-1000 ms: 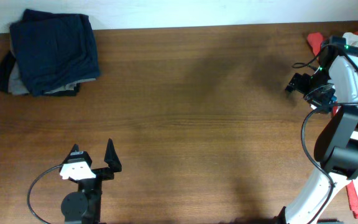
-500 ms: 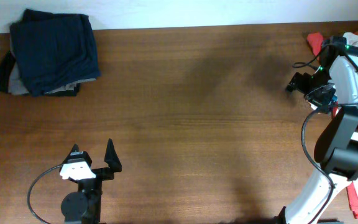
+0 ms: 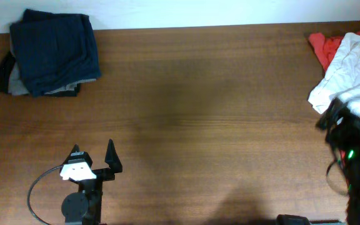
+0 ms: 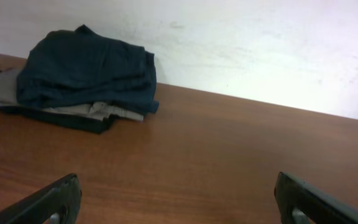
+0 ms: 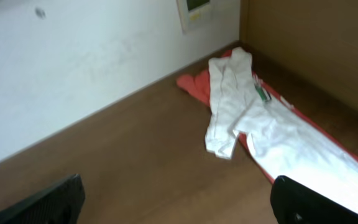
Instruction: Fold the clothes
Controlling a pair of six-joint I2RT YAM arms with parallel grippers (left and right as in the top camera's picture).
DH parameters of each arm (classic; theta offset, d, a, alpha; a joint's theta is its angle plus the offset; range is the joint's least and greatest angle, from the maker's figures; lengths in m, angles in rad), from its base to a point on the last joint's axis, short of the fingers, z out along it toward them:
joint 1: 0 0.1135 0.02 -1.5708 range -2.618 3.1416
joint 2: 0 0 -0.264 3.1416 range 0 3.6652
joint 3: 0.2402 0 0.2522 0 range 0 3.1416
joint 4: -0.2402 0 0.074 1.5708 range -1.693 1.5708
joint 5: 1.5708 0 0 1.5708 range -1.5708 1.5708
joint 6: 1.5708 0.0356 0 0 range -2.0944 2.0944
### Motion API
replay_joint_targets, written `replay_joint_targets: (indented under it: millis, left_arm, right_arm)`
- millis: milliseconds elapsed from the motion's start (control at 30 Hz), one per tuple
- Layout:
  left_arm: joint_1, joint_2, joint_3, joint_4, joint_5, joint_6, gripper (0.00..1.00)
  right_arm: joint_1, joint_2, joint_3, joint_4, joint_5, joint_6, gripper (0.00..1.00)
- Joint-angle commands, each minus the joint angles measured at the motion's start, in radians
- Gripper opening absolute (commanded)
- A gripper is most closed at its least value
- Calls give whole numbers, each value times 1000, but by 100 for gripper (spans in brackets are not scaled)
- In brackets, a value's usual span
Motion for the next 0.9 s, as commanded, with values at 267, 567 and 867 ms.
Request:
replay_joint_targets:
  millis: [267, 567, 867]
  left_arm:
    - [-4, -5, -5, -1, -7, -12, 99]
    - [-4, -5, -5, -1, -6, -12, 99]
    - [-4, -5, -5, -1, -7, -12, 99]
  right_arm:
    - [125, -756, -839, 584, -57, -5, 99]
    - [183, -756, -1228, 1102, -76, -5, 99]
    - [107, -756, -1273, 873, -244, -26, 99]
